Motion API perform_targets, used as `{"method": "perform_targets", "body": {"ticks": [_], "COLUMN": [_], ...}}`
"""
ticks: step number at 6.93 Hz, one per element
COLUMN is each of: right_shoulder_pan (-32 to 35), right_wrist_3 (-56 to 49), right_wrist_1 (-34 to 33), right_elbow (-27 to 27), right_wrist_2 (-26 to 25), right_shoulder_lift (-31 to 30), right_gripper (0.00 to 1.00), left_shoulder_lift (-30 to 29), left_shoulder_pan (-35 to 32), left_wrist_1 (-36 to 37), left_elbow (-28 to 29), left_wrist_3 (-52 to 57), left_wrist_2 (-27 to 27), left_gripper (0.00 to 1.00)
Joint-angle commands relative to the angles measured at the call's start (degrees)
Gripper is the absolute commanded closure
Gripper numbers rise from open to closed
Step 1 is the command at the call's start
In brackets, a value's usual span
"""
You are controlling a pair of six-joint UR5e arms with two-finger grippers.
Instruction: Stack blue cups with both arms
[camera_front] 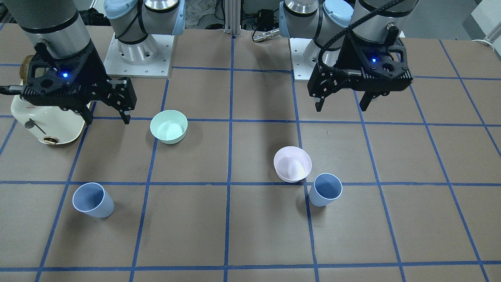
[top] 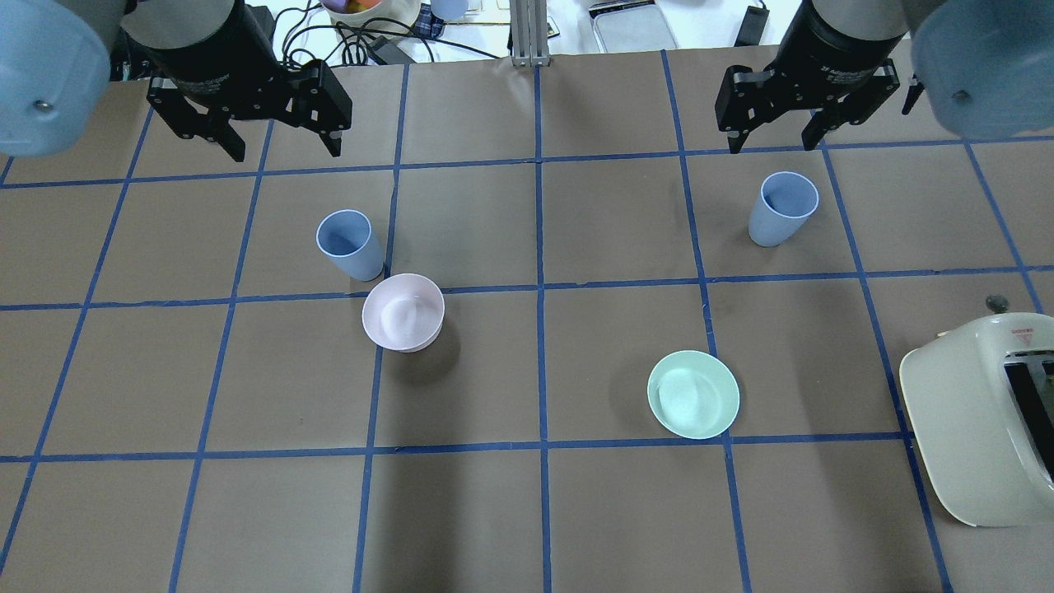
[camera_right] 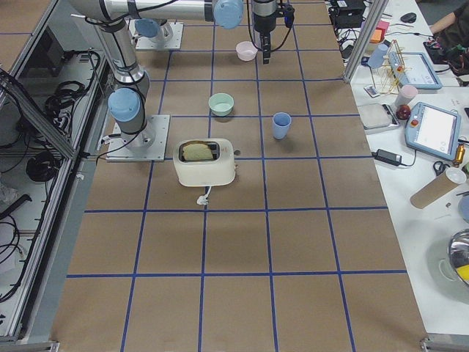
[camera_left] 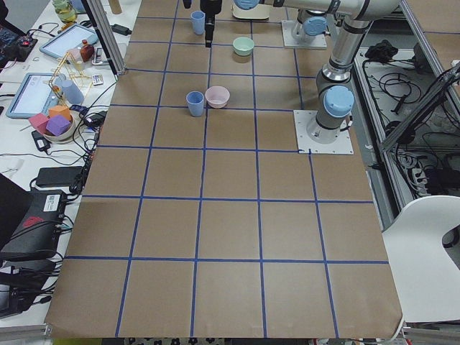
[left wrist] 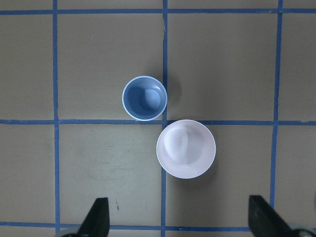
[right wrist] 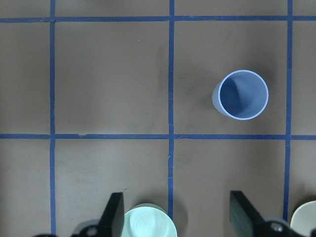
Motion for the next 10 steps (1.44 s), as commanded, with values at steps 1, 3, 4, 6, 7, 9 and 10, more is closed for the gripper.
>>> {"method": "perform_targets", "body": {"ticks": [1, 3, 4, 6, 7, 9, 10], "right_shoulder_pan": [-0.1, 0.0, -0.1, -0.1, -0.1, -0.1, -0.1], "right_wrist_3": [0.0, 0.0, 0.0, 0.0, 0.0, 0.0, 0.0], "right_wrist_1": [0.1, -0.3, -0.1, -0.1, 0.0, -0.1, -0.1], "right_elbow": [-0.2, 0.0, 0.4, 0.4, 0.5, 0.5, 0.5], "right_wrist_2": [-0.1, -0.2, -0.1, -0.2, -0.3, -0.3, -0.3], "right_shoulder_lift": [-0.1, 0.1, 0.1, 0.2, 0.1, 0.1, 0.0], "right_gripper": [0.18, 0.0, 0.0, 0.0, 0.0, 0.0, 0.0], "left_shoulder_lift": [-10.8, -20.6, -22.5, -26.5, -28.1, -28.7, -28.5], "left_shoulder_pan": [0.5, 0.4, 0.4, 0.6, 0.7, 0.8, 0.8], "left_wrist_1": [0.4, 1.8, 1.1, 1.7, 1.9, 1.9, 2.8], "left_elbow": [6.8, 9.3, 8.6, 8.0, 6.7, 4.5, 3.0], "left_wrist_3": [-0.6, -1.6, -1.3, -1.1, -1.2, -1.6, -1.6], "left_wrist_2": [0.1, 0.4, 0.4, 0.8, 0.8, 0.8, 0.8], "left_gripper": [0.0, 0.0, 0.0, 0.12, 0.17, 0.18, 0.18]}}
